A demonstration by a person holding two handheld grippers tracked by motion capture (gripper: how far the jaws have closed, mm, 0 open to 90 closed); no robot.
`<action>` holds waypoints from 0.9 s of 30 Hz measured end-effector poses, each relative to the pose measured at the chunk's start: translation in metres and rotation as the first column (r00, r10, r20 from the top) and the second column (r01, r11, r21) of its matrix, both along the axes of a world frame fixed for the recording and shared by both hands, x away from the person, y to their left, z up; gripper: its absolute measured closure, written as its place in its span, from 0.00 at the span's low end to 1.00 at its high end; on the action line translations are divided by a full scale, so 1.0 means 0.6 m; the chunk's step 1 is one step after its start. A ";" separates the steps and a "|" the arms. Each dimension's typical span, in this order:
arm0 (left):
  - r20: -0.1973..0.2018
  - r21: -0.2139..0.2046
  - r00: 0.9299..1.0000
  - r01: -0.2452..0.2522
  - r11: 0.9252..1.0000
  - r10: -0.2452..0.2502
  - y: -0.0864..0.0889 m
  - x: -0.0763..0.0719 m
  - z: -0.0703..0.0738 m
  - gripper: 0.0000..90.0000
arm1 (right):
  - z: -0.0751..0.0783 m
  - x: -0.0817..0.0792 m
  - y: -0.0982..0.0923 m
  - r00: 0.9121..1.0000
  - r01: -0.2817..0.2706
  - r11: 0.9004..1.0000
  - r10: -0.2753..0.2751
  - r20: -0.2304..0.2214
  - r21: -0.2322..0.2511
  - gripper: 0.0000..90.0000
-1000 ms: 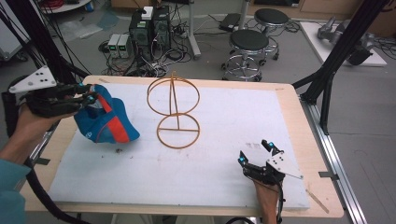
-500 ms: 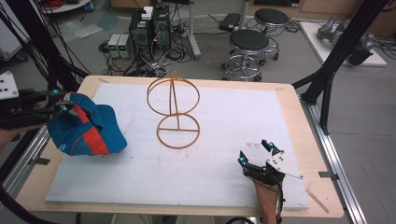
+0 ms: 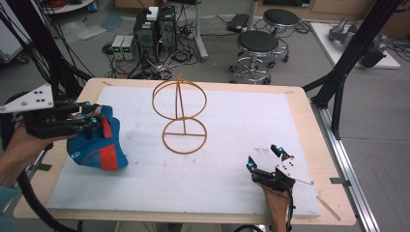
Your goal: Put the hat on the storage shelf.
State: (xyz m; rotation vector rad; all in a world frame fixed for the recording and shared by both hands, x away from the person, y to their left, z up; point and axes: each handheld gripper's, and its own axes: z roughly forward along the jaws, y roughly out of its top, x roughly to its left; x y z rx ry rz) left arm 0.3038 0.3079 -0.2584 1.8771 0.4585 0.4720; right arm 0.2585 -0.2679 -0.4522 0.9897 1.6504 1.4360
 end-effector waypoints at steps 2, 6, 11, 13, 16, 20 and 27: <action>-0.006 -0.015 1.000 0.018 1.000 -0.018 -0.016 0.003 -0.006 0.73 | 0.000 0.000 0.000 1.000 -0.001 1.000 0.001 0.001 0.000 0.09; -0.020 -0.029 0.998 0.054 0.998 -0.055 -0.049 0.010 -0.021 0.73 | 0.000 0.000 0.000 1.000 -0.002 1.000 0.002 0.001 -0.002 0.10; -0.037 -0.051 0.993 0.106 0.993 -0.108 -0.100 0.023 -0.045 0.73 | 0.000 0.000 0.000 1.000 -0.004 1.000 0.004 0.001 0.000 0.09; -0.049 -0.048 0.990 0.127 0.991 -0.129 -0.122 0.027 -0.055 0.73 | 0.000 0.000 0.000 1.000 -0.004 1.000 0.004 0.002 0.000 0.09; -0.066 -0.018 0.985 0.157 0.987 -0.158 -0.145 0.028 -0.065 0.72 | 0.000 0.000 -0.001 1.000 -0.004 1.000 0.004 0.002 0.003 0.09; -0.092 0.014 0.978 0.187 0.982 -0.185 -0.170 0.029 -0.079 0.72 | 0.000 0.000 -0.001 1.000 -0.005 1.000 0.005 0.001 0.006 0.09; -0.124 0.037 0.969 0.221 0.974 -0.215 -0.200 0.025 -0.105 0.71 | 0.000 -0.001 -0.001 1.000 -0.004 1.000 0.004 -0.001 0.008 0.09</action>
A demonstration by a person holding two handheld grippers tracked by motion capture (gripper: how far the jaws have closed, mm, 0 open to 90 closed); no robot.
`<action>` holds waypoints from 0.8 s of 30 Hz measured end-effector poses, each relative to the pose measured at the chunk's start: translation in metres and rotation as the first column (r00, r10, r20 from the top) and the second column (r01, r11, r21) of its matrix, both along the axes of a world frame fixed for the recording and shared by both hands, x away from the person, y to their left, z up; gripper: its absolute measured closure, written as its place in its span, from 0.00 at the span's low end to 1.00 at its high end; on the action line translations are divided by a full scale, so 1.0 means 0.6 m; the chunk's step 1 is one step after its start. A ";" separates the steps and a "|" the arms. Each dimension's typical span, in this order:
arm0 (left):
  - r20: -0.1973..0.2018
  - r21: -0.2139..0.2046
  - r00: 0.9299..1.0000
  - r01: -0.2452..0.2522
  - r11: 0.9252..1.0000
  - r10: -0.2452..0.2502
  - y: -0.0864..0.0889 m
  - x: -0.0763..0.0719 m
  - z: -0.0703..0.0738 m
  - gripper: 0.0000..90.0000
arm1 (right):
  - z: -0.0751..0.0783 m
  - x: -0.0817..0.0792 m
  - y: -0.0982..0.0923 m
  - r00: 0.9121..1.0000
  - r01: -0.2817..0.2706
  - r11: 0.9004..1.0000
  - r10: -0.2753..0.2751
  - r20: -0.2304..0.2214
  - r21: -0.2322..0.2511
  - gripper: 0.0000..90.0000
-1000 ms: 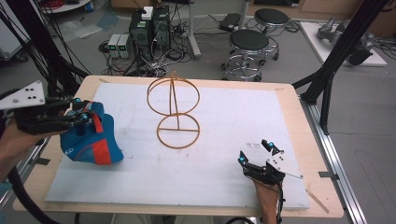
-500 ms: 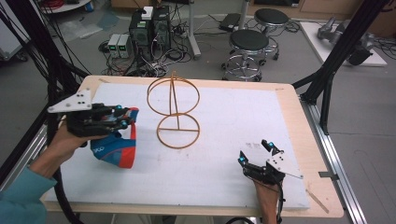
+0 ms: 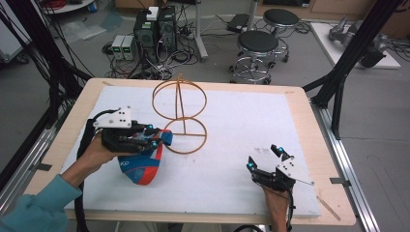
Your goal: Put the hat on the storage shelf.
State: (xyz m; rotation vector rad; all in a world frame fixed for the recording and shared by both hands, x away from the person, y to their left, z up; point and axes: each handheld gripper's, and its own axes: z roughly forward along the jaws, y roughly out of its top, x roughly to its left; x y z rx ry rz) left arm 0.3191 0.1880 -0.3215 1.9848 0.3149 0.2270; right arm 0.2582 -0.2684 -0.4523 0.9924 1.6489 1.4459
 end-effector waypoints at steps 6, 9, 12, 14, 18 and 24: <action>-0.022 0.006 1.000 0.003 1.000 -0.003 -0.026 0.004 -0.020 0.68 | 0.000 0.000 0.000 1.000 -0.002 1.000 0.002 0.004 -0.002 0.09; -0.030 0.010 1.000 -0.003 1.000 0.004 -0.035 0.007 -0.023 0.59 | 0.000 0.000 0.000 1.000 -0.001 1.000 0.001 0.001 0.000 0.09; -0.042 0.009 0.998 -0.035 0.999 0.036 -0.038 0.010 -0.026 0.41 | 0.000 0.000 0.000 1.000 -0.001 1.000 0.001 0.002 0.000 0.09; -0.066 0.004 0.997 -0.033 0.999 0.033 -0.036 0.013 -0.026 0.30 | 0.000 0.000 0.000 1.000 -0.003 1.000 0.003 0.005 -0.002 0.09; -0.077 -0.013 0.996 -0.041 0.999 0.040 -0.031 0.014 -0.025 0.18 | 0.000 0.000 0.000 1.000 -0.002 1.000 0.002 0.002 0.002 0.09; -0.089 -0.017 0.996 -0.023 1.000 0.022 -0.022 0.013 -0.026 0.14 | 0.000 0.000 0.000 1.000 -0.004 1.000 0.004 0.008 -0.002 0.10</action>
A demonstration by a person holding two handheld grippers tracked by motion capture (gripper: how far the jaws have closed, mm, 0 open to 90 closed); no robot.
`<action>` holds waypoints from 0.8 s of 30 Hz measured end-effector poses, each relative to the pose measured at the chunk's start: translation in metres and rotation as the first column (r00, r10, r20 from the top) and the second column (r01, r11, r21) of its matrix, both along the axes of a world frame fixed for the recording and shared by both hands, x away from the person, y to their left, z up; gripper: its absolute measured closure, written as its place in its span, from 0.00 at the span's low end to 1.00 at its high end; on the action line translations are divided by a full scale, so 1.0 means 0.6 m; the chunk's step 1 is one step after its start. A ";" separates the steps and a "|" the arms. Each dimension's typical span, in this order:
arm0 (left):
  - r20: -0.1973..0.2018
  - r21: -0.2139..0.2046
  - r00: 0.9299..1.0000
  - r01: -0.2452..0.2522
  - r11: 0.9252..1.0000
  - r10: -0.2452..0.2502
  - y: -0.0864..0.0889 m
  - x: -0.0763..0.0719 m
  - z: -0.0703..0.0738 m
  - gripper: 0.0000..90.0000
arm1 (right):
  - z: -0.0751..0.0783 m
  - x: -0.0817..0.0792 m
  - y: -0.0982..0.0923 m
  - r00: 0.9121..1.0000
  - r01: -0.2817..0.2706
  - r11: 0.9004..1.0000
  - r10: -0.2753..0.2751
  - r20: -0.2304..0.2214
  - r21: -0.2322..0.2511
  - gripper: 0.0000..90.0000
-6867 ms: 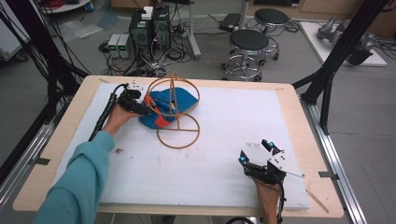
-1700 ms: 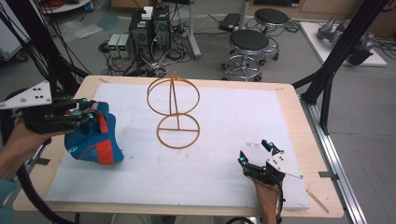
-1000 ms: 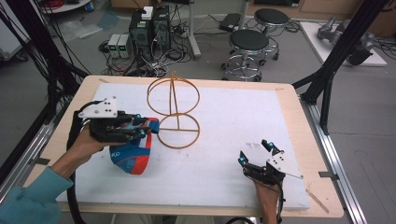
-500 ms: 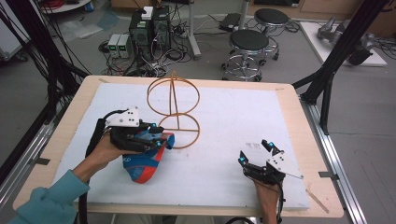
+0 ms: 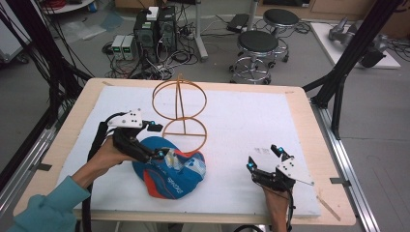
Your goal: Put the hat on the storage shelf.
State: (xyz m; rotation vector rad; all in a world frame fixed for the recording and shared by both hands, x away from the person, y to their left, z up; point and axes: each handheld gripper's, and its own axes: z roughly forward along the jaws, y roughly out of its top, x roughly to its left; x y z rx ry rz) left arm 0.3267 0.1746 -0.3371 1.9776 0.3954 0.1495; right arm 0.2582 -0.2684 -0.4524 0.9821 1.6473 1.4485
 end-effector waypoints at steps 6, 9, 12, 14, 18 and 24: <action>0.088 0.000 0.995 0.047 0.999 -0.046 0.015 -0.007 -0.006 0.10 | 0.000 0.000 0.000 1.000 0.000 1.000 0.000 0.001 0.000 0.09; 0.117 -0.017 0.991 0.066 0.998 -0.064 0.026 -0.008 -0.013 0.10 | 0.000 0.000 0.000 1.000 0.004 1.000 -0.004 -0.001 0.001 0.09; 0.083 0.018 0.994 0.064 0.998 -0.066 0.034 -0.008 -0.017 0.10 | 0.000 -0.001 0.000 1.000 0.003 1.000 -0.003 0.000 -0.002 0.09; 0.065 0.021 0.996 0.067 0.998 -0.068 0.038 -0.009 -0.021 0.10 | 0.000 -0.001 0.001 1.000 0.003 1.000 -0.003 0.000 -0.002 0.09; 0.046 0.071 0.995 0.086 0.994 -0.090 0.045 -0.011 -0.042 0.10 | 0.000 -0.001 0.001 1.000 0.004 1.000 -0.004 0.000 -0.002 0.09; 0.030 0.112 0.996 0.077 0.991 -0.080 0.052 -0.011 -0.077 0.11 | 0.000 -0.001 0.001 1.000 0.006 1.000 -0.006 0.000 -0.004 0.09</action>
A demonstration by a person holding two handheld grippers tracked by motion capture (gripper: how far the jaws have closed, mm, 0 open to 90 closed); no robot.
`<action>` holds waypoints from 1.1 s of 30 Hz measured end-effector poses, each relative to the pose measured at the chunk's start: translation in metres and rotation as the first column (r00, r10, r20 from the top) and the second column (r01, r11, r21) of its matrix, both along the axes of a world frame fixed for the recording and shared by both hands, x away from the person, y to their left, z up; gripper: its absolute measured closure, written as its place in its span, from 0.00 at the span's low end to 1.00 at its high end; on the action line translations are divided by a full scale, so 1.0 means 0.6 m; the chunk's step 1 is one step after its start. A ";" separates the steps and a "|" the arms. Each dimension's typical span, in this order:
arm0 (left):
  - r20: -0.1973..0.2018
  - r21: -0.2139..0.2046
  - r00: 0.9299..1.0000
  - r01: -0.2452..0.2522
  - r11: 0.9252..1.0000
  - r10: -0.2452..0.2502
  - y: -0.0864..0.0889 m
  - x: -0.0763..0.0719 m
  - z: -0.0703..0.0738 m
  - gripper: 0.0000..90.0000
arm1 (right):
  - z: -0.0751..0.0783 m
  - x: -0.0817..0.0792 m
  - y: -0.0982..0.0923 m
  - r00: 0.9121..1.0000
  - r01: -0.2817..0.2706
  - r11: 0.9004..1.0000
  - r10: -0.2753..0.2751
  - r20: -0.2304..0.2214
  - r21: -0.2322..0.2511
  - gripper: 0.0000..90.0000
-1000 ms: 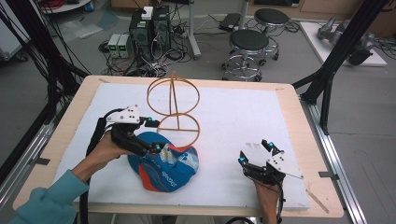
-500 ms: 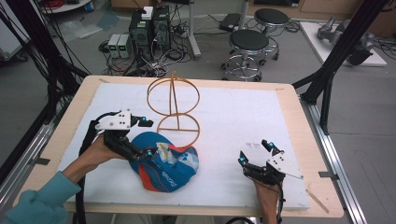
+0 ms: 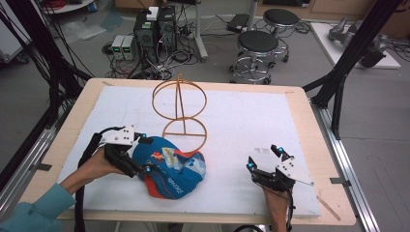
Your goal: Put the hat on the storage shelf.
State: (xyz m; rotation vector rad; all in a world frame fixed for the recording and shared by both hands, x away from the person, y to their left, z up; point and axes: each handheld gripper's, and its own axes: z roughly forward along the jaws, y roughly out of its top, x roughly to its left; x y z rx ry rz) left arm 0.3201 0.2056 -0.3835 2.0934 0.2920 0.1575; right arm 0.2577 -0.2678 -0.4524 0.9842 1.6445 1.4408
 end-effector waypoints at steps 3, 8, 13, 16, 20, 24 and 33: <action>-0.010 0.020 1.000 0.011 1.000 -0.011 0.003 0.000 -0.013 0.11 | 0.000 0.000 0.000 1.000 0.000 1.000 0.000 0.000 0.000 0.09; 0.005 0.064 0.999 0.050 0.997 -0.050 -0.001 0.002 -0.029 0.15 | 0.000 0.000 0.000 1.000 -0.001 1.000 0.001 0.001 -0.001 0.09; 0.023 0.114 0.998 0.061 0.992 -0.064 -0.011 0.006 -0.043 0.16 | 0.000 0.000 0.000 1.000 -0.001 1.000 0.001 0.000 0.000 0.09; 0.044 0.149 0.998 0.045 0.988 -0.052 -0.017 0.009 -0.052 0.17 | 0.000 0.000 0.000 1.000 -0.003 1.000 0.003 0.000 0.002 0.09; 0.055 0.164 0.997 0.046 0.985 -0.055 -0.021 0.009 -0.058 0.17 | 0.000 0.000 0.000 1.000 -0.003 1.000 0.003 -0.001 0.003 0.09; 0.075 0.169 0.996 0.041 0.985 -0.054 -0.022 0.011 -0.059 0.22 | 0.000 0.000 0.000 1.000 -0.003 1.000 0.003 -0.001 0.006 0.10; 0.082 0.169 0.996 0.019 0.985 -0.034 -0.020 0.018 -0.062 0.59 | 0.000 0.000 0.000 1.000 -0.003 1.000 0.003 0.000 0.002 0.09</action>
